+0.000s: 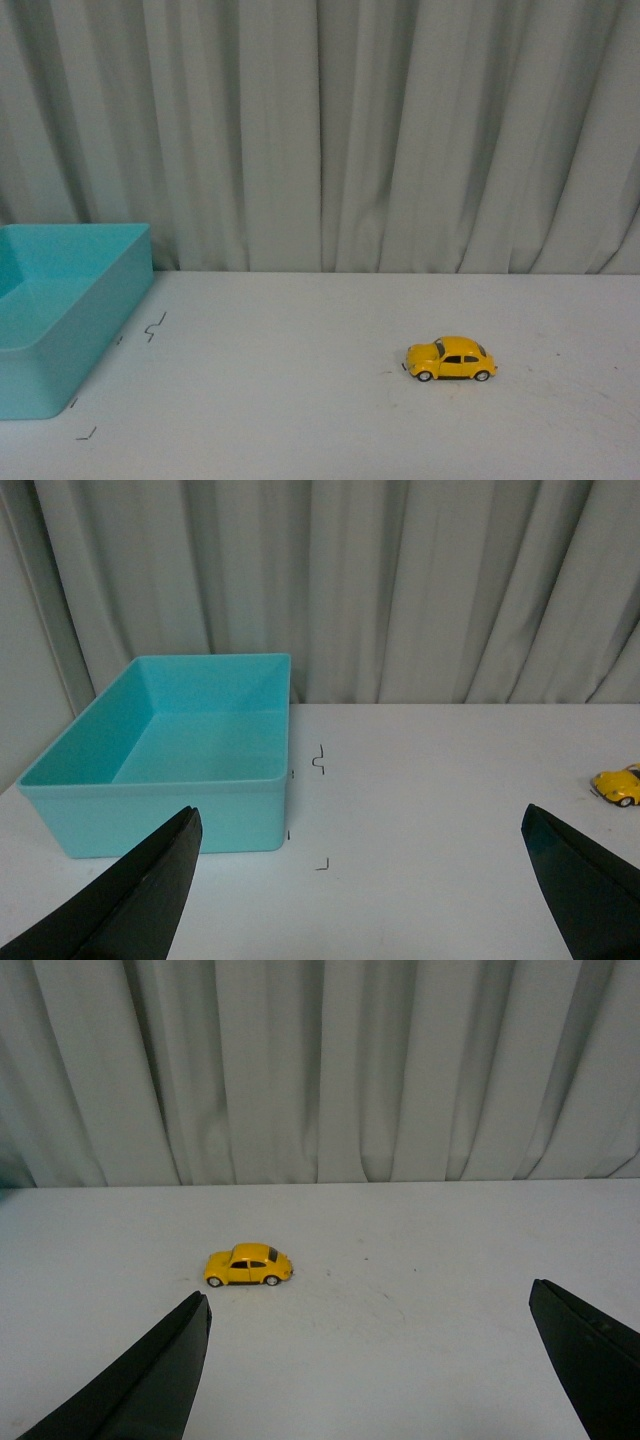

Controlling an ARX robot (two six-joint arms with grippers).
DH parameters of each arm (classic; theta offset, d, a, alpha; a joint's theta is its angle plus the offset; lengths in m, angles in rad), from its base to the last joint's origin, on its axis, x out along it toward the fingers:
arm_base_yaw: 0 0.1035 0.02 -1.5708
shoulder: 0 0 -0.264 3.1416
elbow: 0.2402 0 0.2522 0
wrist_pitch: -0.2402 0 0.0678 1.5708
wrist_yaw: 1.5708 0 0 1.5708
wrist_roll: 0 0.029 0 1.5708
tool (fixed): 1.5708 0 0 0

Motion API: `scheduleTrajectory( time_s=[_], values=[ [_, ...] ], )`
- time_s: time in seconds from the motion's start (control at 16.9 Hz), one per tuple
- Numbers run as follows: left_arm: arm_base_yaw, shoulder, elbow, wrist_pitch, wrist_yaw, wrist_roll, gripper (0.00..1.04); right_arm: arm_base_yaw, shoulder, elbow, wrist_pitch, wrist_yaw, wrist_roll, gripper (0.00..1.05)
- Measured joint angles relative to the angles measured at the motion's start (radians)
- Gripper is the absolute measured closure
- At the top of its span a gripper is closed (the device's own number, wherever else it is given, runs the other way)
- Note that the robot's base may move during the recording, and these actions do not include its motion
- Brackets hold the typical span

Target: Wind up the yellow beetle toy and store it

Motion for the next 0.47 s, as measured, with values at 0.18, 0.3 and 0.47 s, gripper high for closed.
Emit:
scheduleTrajectory(
  time_s=[0.18,0.3,0.47],
  values=[
    [0.0,0.0,0.0,0.0,0.0,0.0,0.07,0.0,0.0,0.0,0.0,0.0,0.0,0.07],
    [0.0,0.0,0.0,0.0,0.0,0.0,0.07,0.0,0.0,0.0,0.0,0.0,0.0,0.07],
    [0.0,0.0,0.0,0.0,0.0,0.0,0.07,0.0,0.0,0.0,0.0,0.0,0.0,0.07]
  ],
)
